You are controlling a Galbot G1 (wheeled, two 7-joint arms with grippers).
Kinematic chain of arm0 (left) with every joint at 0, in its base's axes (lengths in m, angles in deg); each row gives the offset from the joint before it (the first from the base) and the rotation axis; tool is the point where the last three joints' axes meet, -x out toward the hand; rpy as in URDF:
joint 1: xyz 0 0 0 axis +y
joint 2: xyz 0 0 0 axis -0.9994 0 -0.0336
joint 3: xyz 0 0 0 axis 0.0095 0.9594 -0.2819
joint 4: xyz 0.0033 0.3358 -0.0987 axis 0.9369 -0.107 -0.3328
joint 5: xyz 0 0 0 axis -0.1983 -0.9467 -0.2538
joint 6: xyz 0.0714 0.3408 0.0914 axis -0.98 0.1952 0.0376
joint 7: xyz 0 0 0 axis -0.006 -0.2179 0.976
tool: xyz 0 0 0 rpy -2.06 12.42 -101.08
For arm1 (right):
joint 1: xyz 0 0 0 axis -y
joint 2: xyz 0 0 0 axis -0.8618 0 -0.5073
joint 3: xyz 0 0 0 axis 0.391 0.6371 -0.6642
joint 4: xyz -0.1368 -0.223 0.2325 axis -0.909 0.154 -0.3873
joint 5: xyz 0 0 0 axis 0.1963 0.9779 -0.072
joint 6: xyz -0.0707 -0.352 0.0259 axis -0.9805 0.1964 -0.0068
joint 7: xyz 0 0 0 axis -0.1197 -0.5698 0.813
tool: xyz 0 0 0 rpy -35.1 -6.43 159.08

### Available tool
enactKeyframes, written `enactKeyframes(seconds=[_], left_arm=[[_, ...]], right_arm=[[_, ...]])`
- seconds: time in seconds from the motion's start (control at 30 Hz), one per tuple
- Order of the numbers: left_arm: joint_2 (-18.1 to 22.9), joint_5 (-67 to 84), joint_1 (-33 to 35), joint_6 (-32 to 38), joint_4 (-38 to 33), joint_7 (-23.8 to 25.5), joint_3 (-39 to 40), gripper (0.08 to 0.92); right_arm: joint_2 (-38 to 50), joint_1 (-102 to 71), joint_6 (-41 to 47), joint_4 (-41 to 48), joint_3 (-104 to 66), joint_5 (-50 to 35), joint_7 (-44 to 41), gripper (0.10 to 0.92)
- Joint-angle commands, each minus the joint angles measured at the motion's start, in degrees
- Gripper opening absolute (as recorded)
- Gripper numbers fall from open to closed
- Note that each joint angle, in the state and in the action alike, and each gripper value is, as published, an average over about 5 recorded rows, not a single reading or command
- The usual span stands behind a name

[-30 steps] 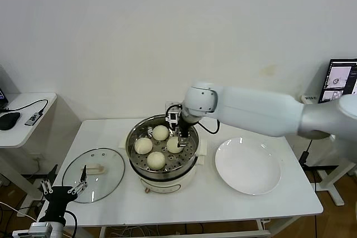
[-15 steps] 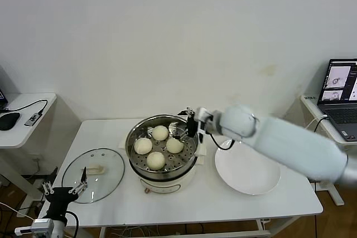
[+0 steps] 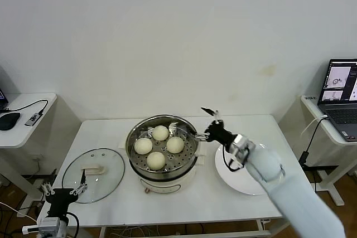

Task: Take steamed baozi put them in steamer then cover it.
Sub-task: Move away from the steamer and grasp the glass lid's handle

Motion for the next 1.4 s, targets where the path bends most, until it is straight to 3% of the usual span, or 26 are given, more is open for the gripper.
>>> enactKeyframes(seconds=[0.03,0.3,0.57,0.93,1.4], left_arm=[[-2.5,-31.2,0.8,6.0,5.7,-1.9,-3.5,0.823],[-9.1,-53.9,4.3,7.4,11.9,-1.1,-6.2,0.823],[-12.4,-67.1,-5.3,9.8,22.9,-4.9,-2.1,0.823],[-14.6,-69.0,-17.5,9.7,30.4,-4.6,7.8,0.823],[-15.1,-68.9,-23.3,8.6,35.0,-3.5,12.8,0.823]], right_arm=[[-19.9,-33.2,-8.1,-6.3,-38.5,7.4,-2.6,0.823],[-24.5,-39.3,-5.1,-8.3,-43.6,8.8,2.8,0.823],[-27.4,-41.2,-4.2,-8.2,-46.1,10.3,4.5,0.823],[-29.0,-42.0,-6.2,-6.7,-47.3,11.8,5.5,0.823],[-29.4,-41.6,-6.7,-5.3,-47.7,13.1,5.6,0.823]])
